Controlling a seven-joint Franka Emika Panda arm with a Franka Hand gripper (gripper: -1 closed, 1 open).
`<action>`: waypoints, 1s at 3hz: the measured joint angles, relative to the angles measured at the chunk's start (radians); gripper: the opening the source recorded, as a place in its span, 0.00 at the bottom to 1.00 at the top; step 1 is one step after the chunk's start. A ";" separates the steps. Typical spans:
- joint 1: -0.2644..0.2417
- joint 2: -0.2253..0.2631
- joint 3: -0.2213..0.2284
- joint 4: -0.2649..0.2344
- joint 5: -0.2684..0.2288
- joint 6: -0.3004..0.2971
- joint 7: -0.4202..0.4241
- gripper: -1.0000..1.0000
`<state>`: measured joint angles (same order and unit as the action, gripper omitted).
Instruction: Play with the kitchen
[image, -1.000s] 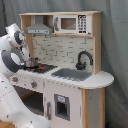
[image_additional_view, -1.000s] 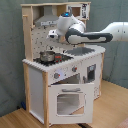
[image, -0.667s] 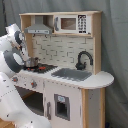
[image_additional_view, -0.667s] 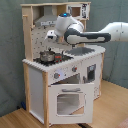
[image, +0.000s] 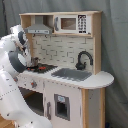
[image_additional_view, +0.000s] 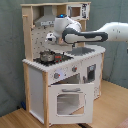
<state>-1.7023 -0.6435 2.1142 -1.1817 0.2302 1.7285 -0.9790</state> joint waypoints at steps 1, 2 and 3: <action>-0.017 -0.012 0.016 0.000 0.050 -0.070 0.023 1.00; -0.018 -0.012 0.016 0.000 0.051 -0.071 0.023 0.00; -0.024 -0.012 0.016 0.000 0.054 -0.075 0.023 0.00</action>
<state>-1.7264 -0.6558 2.1301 -1.1819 0.2843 1.6535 -0.9560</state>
